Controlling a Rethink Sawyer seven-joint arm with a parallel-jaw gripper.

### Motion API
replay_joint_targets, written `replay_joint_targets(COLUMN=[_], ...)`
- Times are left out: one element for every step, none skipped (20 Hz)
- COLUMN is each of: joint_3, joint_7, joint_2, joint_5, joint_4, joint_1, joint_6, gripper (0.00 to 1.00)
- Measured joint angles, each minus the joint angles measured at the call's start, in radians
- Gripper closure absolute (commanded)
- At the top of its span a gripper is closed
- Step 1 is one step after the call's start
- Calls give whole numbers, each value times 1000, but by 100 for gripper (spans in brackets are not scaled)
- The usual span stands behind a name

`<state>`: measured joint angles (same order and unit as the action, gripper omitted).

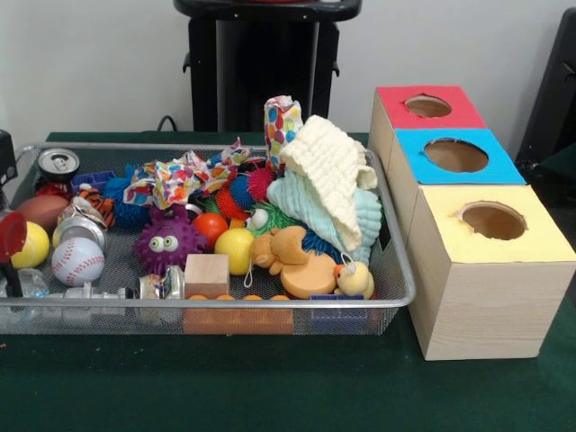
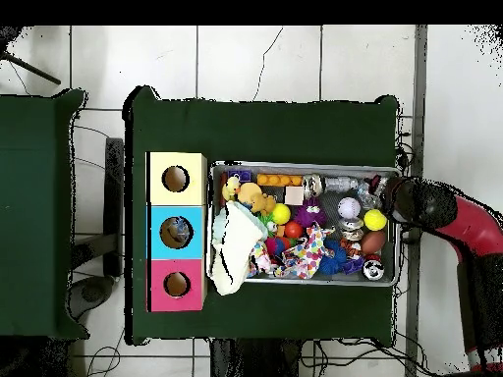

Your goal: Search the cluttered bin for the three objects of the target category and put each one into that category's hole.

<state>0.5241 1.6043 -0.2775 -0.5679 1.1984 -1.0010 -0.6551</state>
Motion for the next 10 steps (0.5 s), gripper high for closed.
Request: replay_joint_targets(joint_3=[3,4,4,4,3,3,3,2,1,-1], joint_7=[0,0,0,0,0,0,0,0,0,0], joint_2=[0,0,-1,-1,-1,-3,-4,-8,-10,-12], joint_5=[0,0,0,-1,-1,-1,-1,-2,-2,-2], joint_4=[10,14,29,36,43,49,55,60,62,64], joint_1=[-7,-9,-16,-17,-18,-17,-15,-12,-9,-7], joint_6=[8,11,16,16,16,16,16,16,16,16], gripper=[0,0,0,0,0,0,0,0,0,0])
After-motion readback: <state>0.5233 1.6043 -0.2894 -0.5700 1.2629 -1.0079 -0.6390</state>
